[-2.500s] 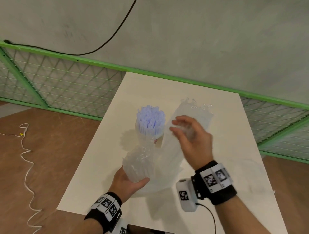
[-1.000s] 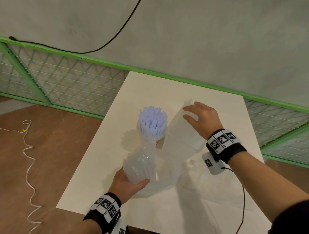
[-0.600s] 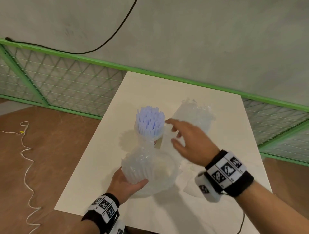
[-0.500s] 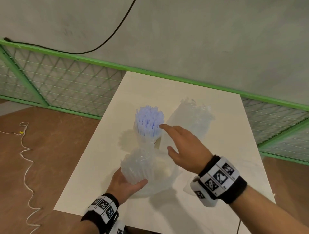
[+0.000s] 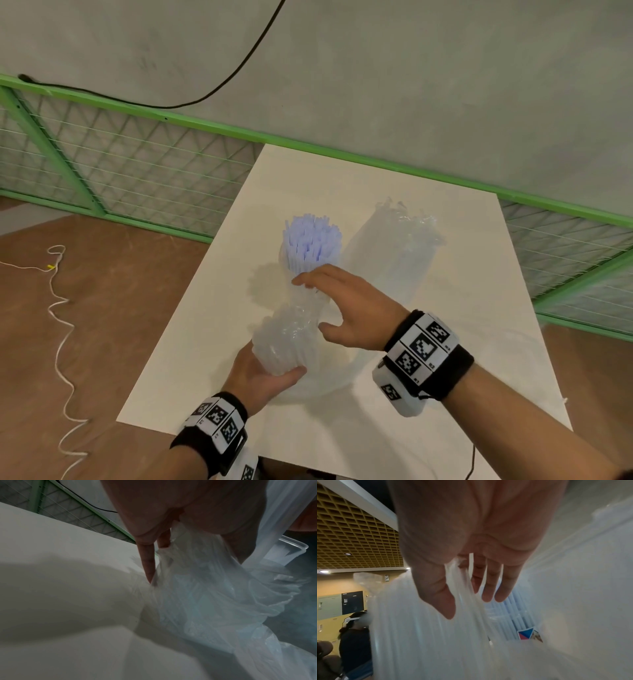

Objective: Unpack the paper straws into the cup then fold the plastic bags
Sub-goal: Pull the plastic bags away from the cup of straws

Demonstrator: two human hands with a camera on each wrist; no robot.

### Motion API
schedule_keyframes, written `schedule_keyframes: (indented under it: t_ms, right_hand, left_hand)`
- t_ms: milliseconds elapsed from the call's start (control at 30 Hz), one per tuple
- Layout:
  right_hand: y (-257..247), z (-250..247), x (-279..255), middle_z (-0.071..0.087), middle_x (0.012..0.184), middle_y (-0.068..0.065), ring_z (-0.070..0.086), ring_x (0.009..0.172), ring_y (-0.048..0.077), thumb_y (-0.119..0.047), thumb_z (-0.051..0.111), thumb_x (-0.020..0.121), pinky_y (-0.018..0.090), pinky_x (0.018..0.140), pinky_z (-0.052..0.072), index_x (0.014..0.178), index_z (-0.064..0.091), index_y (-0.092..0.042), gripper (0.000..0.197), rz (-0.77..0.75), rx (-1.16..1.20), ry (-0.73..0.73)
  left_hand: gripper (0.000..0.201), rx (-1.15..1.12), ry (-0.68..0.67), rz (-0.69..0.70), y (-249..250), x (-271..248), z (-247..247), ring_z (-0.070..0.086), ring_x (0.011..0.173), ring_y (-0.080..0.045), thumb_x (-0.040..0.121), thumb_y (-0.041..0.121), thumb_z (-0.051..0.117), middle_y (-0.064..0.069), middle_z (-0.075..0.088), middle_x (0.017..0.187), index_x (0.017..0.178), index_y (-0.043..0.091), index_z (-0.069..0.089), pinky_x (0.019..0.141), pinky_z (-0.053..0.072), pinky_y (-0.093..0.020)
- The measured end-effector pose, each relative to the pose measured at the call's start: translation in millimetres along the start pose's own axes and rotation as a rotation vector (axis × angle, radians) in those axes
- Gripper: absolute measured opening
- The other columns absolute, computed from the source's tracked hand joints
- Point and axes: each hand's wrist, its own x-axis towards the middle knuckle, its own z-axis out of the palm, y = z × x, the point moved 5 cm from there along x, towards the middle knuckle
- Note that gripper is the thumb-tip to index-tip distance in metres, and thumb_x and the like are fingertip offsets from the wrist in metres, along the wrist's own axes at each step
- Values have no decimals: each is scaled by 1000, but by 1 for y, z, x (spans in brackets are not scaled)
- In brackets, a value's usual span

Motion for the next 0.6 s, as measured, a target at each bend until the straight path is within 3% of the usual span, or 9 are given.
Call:
schedule_keyframes:
  t_ms: [133,267,333,433,500,600]
  right_hand:
    - [6,4,2,43,111,-10,47,95,4,-15,73,74,19,87,43,122,59,-23,51,19,66,-8]
    - [9,4,-2,62,118,-15,57,100,3,-14,74,72,16,85,42,103,57,-28,38,58,171,66]
    - [11,4,-6,68,108,-16,60,97,4,-11,74,72,13,83,40,97,55,-27,35,95,261,138]
    - [8,8,-10,65,93,-13,56,83,5,0,70,71,11,79,38,102,59,-22,39,101,377,220]
    - [5,12,-11,65,95,-9,58,88,9,0,67,70,12,79,40,106,64,-23,43,81,399,251]
    - [4,16,-13,66,100,-7,60,91,11,-6,65,68,18,77,43,100,69,-21,35,62,390,312]
  left_hand:
    - [53,11,5,8,3,-2,0,63,90,9,64,20,90,11,71,98,103,37,60,76,46,-12]
    - [51,18,-7,10,4,-2,0,63,89,11,65,17,90,12,72,95,105,33,61,69,46,-4]
    - [51,11,-3,14,4,-2,-1,63,88,12,65,13,89,17,73,92,105,30,62,68,45,-2]
    - [51,11,3,19,5,-2,-1,63,88,12,65,11,89,12,72,95,105,29,62,69,44,-1]
    - [50,24,5,18,5,-1,-2,63,88,11,65,15,90,10,71,97,104,31,62,69,45,-1]
    - [48,44,1,10,4,-1,-2,64,87,10,65,18,90,8,72,97,104,30,63,67,45,-2]
